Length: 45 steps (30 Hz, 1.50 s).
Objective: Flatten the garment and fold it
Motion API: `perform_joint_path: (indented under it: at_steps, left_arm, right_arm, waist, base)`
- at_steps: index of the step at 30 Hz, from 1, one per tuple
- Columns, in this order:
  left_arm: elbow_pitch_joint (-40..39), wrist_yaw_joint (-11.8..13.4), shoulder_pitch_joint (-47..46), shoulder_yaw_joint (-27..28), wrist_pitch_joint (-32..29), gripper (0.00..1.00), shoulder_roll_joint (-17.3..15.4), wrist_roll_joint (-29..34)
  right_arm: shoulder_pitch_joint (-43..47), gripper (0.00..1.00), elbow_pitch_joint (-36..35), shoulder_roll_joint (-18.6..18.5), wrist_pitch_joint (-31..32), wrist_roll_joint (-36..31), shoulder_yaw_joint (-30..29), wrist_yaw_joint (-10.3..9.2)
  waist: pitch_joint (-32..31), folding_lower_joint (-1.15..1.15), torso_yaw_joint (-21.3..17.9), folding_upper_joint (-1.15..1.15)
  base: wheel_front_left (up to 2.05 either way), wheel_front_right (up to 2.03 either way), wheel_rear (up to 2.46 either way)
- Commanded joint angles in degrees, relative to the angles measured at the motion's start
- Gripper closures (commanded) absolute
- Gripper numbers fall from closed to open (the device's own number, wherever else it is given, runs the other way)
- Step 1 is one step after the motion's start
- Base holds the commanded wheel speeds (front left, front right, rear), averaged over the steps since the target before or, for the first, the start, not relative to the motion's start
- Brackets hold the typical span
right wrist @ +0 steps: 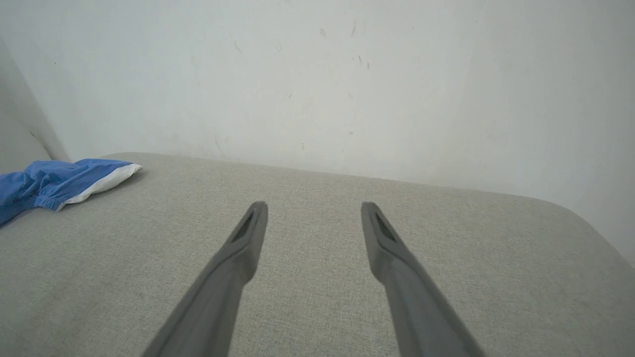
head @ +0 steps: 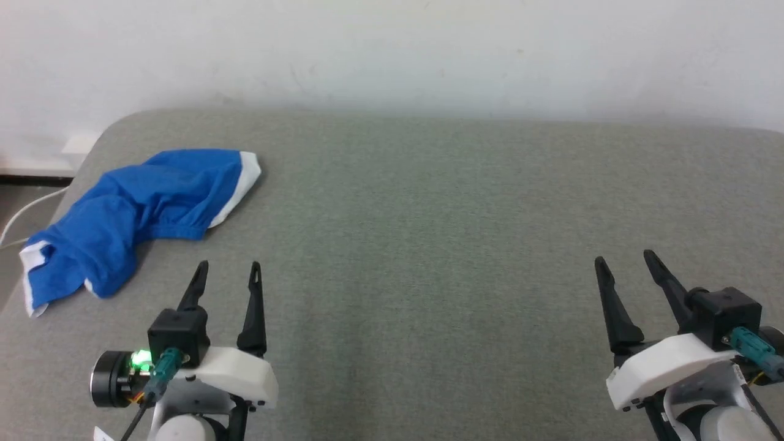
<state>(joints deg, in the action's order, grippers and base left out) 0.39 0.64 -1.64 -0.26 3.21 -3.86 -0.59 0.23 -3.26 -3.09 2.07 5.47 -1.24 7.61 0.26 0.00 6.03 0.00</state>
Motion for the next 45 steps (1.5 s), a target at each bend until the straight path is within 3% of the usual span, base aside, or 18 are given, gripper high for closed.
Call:
perform_joint_path:
  at_steps: [1, 26, 45]
  left_arm:
    - [0.3, 0.4, -1.1, 0.2, 0.7, 0.00, -0.4, -0.5]
    - [2.0, 1.5, -3.0, -0.5, 4.8, 0.00, -0.9, -1.5]
    - [2.9, 2.5, -7.8, 0.0, 6.7, 0.00, -2.0, -3.4]
  right_arm:
    - [-0.7, 0.00, -0.5, 0.1, 0.4, 0.6, 0.2, -0.04]
    - [-1.6, 0.00, -5.1, 0.1, 4.5, 0.2, 3.4, -0.07]
    - [-3.5, 0.00, -8.6, 0.0, 8.0, 0.4, 4.6, -0.08]
  waist:
    - [0.0, 0.00, 1.8, 0.00]
    - [0.6, 0.00, 13.2, 0.00]
    - [3.8, 0.00, 16.7, 0.00]
  base:
    - [0.00, 0.00, 0.00]
    - [0.00, 0.00, 0.00]
    - [0.00, 0.00, 0.00]
